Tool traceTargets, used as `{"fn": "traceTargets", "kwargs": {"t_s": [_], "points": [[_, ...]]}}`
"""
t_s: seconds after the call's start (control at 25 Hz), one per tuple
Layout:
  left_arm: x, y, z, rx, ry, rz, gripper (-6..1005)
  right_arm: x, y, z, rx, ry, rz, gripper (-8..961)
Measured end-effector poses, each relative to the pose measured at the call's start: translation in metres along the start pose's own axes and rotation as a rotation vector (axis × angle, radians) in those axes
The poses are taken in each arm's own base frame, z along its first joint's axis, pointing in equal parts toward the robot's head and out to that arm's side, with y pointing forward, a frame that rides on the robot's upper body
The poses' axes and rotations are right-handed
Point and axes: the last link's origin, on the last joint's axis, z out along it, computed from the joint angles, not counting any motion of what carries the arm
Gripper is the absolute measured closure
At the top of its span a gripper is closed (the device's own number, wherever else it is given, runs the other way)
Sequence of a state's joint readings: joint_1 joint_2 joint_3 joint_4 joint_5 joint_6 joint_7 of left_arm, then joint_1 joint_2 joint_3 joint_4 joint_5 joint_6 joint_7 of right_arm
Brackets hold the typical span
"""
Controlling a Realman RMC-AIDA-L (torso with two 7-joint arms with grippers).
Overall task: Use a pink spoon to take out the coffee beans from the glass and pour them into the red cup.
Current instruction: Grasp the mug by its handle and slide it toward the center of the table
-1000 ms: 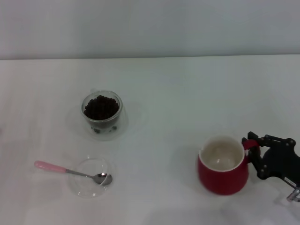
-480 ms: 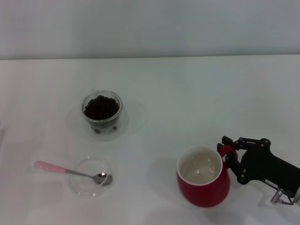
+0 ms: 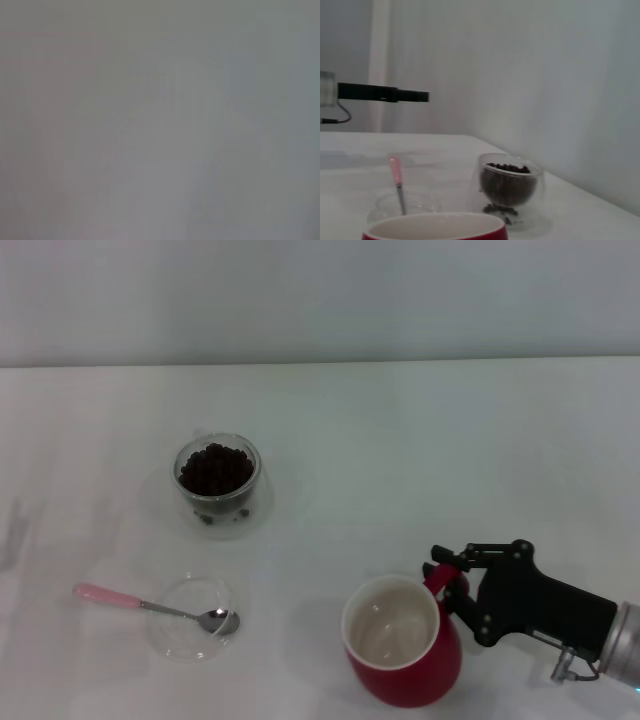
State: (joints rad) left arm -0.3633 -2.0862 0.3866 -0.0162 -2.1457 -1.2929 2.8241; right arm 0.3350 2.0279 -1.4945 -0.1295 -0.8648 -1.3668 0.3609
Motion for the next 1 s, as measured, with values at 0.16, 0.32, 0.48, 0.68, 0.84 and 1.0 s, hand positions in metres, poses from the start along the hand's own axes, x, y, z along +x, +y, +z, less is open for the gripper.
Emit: {"fn": "traceTargets", "kwargs": {"t_s": [0.16,0.32,0.48,0.68,0.84,1.0], "points": [[0.000,0.001,-0.002,-0.005,0.002,0.000,229,-0.002,0.002,0.007,-0.041,0.009,-0.016,803],[0.000,0.000,-0.003,-0.006,0.007,0.000,229,-0.003,0.008,0.022,-0.082,0.031,-0.033,803],[-0.001,-0.002,-0.008,0.003,0.004,0.001,228,-0.004,0.015,0.037,-0.093,0.058,-0.070,806],[-0.001,-0.004,-0.010,0.006,0.004,0.004,228,-0.006,0.015,0.042,-0.081,0.048,-0.082,804],[0.000,-0.005,-0.009,0.007,0.006,0.007,228,-0.005,0.014,0.040,-0.069,0.052,-0.078,801],[0.000,-0.006,-0.009,0.007,0.007,0.009,227,-0.004,0.013,0.038,-0.062,0.056,-0.075,804]]}}
